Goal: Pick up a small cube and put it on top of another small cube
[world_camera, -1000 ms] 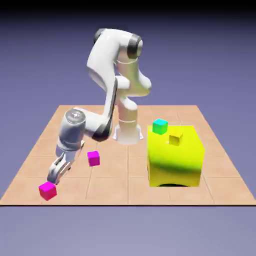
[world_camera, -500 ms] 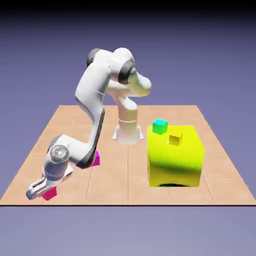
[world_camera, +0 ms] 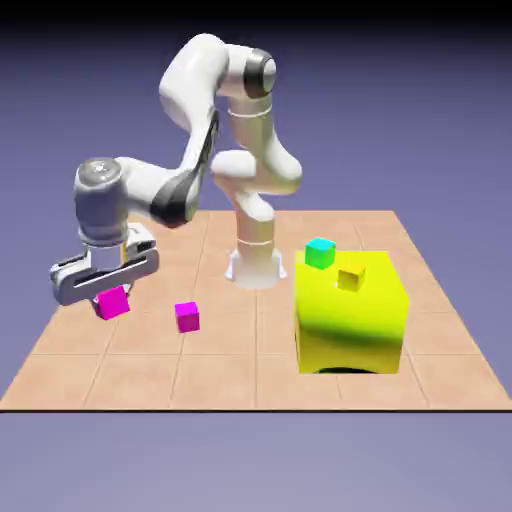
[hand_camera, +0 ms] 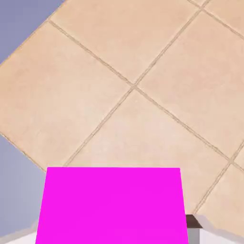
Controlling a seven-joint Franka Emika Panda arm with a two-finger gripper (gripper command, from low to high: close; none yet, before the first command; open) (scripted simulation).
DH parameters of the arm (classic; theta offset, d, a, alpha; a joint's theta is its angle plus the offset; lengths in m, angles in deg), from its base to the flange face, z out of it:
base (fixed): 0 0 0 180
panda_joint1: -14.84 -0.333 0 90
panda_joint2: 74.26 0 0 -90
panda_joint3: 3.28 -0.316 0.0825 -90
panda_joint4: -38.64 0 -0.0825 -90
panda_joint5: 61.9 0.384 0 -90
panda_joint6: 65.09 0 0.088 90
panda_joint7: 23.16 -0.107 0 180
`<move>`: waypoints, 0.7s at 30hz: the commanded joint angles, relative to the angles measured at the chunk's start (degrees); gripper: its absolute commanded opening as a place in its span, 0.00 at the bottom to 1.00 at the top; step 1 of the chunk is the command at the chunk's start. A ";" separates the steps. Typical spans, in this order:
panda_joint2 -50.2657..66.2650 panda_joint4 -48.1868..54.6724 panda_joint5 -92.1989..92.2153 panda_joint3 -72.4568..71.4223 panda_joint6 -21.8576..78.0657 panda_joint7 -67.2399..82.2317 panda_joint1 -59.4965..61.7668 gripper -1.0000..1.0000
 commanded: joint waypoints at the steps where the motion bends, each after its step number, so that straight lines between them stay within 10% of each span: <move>1: -2.08 -0.25 1.13 -1.32 1.43 0.15 1.14 0.00; 21: -43.61 -5.17 21.87 -27.60 28.90 2.37 23.87 0.00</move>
